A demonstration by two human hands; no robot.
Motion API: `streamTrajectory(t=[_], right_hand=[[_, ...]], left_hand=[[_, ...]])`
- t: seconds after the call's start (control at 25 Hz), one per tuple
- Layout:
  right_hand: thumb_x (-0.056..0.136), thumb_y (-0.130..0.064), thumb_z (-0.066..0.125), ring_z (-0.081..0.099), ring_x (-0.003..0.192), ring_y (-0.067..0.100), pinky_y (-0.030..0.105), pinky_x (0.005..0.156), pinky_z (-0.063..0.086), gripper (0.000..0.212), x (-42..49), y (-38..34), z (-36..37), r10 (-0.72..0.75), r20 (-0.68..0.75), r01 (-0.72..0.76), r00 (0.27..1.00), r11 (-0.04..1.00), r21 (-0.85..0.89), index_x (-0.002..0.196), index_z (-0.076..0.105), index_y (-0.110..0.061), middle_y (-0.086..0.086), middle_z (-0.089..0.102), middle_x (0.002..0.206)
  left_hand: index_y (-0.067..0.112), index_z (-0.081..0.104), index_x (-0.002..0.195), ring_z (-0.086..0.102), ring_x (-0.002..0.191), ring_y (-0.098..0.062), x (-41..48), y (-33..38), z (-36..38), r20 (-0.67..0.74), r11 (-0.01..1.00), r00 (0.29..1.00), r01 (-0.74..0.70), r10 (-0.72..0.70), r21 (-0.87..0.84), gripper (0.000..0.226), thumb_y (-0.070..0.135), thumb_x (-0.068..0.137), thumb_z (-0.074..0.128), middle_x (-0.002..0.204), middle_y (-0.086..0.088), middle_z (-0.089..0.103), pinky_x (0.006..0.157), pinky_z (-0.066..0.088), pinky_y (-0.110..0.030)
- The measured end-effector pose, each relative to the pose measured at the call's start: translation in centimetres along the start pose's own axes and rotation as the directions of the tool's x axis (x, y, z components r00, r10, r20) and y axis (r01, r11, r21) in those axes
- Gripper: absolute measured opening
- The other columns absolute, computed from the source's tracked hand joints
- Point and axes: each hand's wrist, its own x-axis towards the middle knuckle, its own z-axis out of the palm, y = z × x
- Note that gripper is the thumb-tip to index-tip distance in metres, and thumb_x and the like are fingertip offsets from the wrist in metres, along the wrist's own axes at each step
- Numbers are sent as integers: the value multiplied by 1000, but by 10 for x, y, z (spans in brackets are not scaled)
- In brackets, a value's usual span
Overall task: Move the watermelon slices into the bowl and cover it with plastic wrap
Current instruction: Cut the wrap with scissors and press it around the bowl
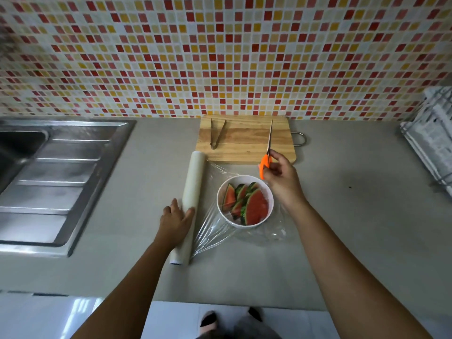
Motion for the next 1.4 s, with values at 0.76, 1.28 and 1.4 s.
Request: streamTrajectory(t=[0.76,1.28,1.4], right_hand=[[78,-29,73,61,64,-3,13,67,46,16,-150,11,98,47,198,-71,979,991,116,85,65,-41,-11,69,70],[58,-70,64,63,70,-1,18,67,46,45,-250,44,109,308,228,-319,924,948,12,93,58,-43,-14,66,66],[69,-63,65,59,60,-8,7,55,43,33,-265,50,112,328,285,-345,901,939,9,92,58,-41,-22,63,60]], left_hand=[[-8,46,111,51,108,-40,-54,-34,4,39,987,997,-61,68,-147,39,26,94,50,116,-29,50,86,48,-47],[2,44,106,59,99,-32,-55,-33,-12,144,950,987,-27,75,-310,44,43,90,45,105,-10,48,87,53,-45],[3,43,109,62,93,-31,-56,-33,-15,161,942,984,-23,81,-334,44,43,90,45,111,-11,49,71,57,-34]])
